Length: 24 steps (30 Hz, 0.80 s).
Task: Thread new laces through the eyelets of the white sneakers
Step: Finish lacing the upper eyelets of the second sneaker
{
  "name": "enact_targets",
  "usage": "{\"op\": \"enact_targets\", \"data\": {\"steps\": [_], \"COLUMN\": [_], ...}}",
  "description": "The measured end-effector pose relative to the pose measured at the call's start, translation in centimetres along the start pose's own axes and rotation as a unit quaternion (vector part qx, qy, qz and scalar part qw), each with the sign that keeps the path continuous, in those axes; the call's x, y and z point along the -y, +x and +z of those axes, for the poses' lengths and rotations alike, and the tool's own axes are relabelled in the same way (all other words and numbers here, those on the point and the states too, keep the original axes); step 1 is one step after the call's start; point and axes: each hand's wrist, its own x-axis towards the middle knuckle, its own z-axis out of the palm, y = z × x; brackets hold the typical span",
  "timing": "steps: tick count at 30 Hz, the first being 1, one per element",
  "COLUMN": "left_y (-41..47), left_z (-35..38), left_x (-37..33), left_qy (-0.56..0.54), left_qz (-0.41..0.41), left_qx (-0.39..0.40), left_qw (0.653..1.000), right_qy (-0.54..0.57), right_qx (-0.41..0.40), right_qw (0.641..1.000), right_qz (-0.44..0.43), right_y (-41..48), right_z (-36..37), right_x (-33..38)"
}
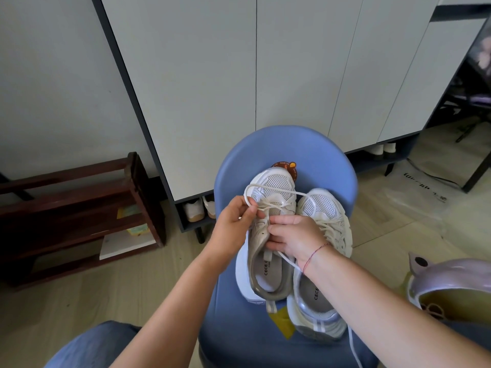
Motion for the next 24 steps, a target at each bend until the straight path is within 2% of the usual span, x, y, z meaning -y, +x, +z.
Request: {"op": "enact_targets", "data": {"steps": [6, 14, 24], "left_y": [0.21, 0.34, -0.09], "left_z": [0.0, -0.37, -0.09], "left_x": [0.04, 0.35, -0.32], "left_qy": [0.006, 0.052, 0.014], "left_qz": [0.001, 0.01, 0.005], "left_qx": [0.03, 0.023, 0.055], "left_qw": [1.0, 0.998, 0.998], "right_qy": [-0.004, 0.004, -0.004], "right_qx": [0.008, 0.003, 0.01], "right_qw": [1.0, 1.0, 1.0], "right_qz": [-0.001, 0.0, 0.005], "right_y": [-0.14, -0.24, 0.01], "right_z": [-0.01, -0.1, -0.18], "right_x": [0.07, 0.15, 0.04]}}
